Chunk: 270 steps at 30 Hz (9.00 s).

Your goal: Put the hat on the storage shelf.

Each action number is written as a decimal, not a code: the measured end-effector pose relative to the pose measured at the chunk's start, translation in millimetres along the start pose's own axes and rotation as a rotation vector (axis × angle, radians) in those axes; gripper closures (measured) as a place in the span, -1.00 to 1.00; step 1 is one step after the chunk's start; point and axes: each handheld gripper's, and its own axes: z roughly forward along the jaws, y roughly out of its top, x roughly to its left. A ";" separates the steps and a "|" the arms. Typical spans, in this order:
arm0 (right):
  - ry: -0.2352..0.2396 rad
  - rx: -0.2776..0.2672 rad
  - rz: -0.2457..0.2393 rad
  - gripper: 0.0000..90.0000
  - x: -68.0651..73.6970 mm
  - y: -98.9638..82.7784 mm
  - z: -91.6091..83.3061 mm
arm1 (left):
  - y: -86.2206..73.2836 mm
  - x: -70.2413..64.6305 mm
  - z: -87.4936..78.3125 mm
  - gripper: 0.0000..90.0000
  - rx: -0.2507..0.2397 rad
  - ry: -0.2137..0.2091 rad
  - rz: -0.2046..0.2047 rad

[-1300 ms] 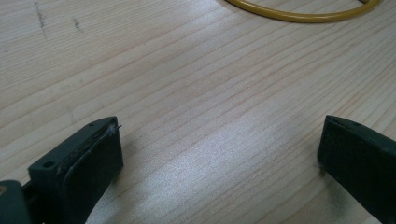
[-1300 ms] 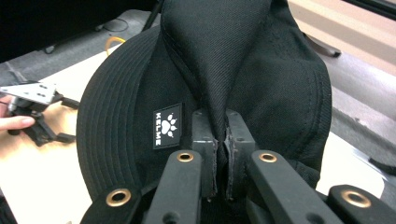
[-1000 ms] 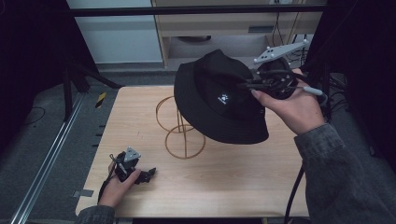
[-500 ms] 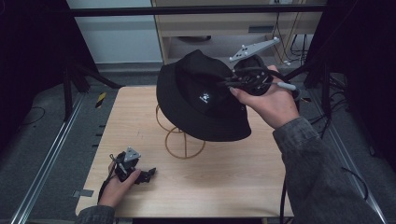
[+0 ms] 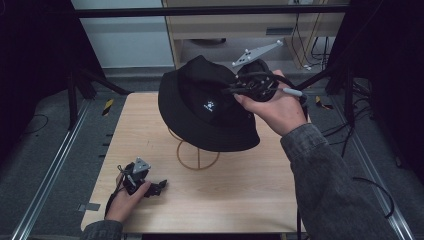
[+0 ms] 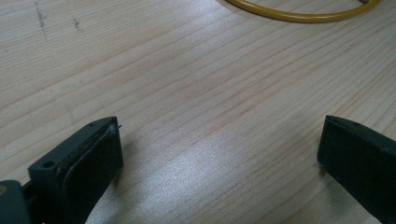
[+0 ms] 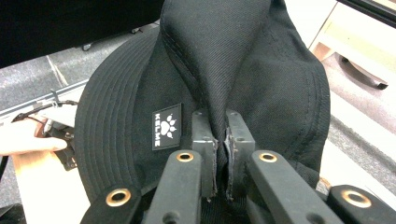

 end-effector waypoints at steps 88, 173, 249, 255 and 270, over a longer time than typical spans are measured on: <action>0.089 0.076 0.007 0.05 30.8 -0.9 80.1 | 0.0 0.1 0.0 -1.00 0.000 -0.001 0.000; -0.092 -0.086 0.123 -0.90 -26.1 -52.2 -3.4 | -0.1 0.0 0.0 -1.00 0.001 -0.003 0.001; -0.159 0.109 0.396 -0.73 -20.0 -294.6 51.5 | -0.3 0.1 -0.3 -1.00 0.003 -0.003 0.005; -0.171 0.114 0.446 -0.75 -23.7 -306.6 61.4 | -0.3 0.2 -0.3 -1.00 0.004 -0.003 0.005; -0.209 0.171 0.453 -0.76 -21.2 -320.7 78.3 | -0.3 0.2 -0.4 -1.00 0.004 -0.003 0.005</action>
